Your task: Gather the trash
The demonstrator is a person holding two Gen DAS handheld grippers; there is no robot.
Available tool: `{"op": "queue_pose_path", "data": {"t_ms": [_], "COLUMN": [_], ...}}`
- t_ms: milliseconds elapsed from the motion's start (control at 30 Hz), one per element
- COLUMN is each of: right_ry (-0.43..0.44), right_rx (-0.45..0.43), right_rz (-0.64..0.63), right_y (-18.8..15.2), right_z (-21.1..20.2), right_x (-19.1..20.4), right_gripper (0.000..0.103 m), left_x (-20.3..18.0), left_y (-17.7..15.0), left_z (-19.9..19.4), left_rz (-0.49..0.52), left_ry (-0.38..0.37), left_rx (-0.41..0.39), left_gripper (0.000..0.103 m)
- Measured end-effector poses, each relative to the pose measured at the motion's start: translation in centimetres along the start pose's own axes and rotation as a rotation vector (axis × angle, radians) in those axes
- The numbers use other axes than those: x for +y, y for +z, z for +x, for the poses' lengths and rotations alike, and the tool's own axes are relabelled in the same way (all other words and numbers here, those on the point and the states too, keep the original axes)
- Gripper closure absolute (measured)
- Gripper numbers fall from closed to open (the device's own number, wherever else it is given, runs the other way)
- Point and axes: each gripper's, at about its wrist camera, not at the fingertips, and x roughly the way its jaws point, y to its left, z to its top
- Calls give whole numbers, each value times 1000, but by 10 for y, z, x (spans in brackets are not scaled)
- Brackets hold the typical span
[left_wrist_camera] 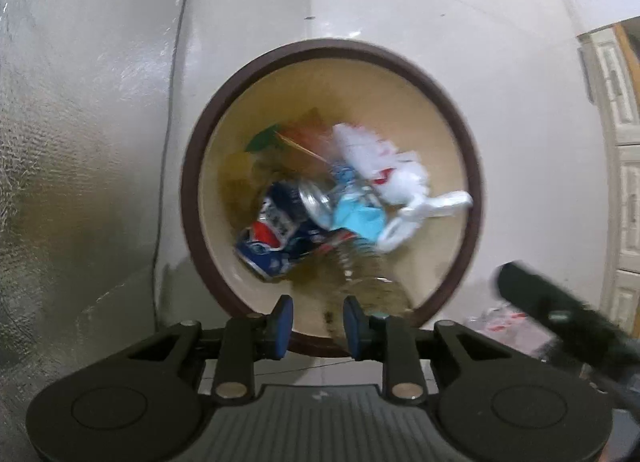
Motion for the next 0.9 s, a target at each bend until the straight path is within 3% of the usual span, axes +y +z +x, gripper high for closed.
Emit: {"op": "queue_pose_path", "data": {"t_ms": [133,233,267,500,633,900], "right_ry": [-12,-13,-11,-3,-21,-28], "right_rx": [22,35,38,45,47,28], "right_rz": [12,17,20,-5,-38,-70], "right_y": [-9,-13,-14,-18,-22,-25], "right_z": [0,2,2,3,0,-15], "right_x": [-12,-17,-18,-17,-16,-16], "right_gripper": [46,51,51,52,52,52], "left_x": [-17,-23,-24,-25,-20,-17], "left_y": [-6,-11,-11,-19,-18,-25], "left_z": [-9,4,15,57,37,-7], "left_rz": [44,61,64,39,11,-28], "left_ry": [-38,-4,13,82,89,97], "left_rx": [-20,-7,3,50,-19,-109], "left_gripper": [75,78,82,82,78,55]}}
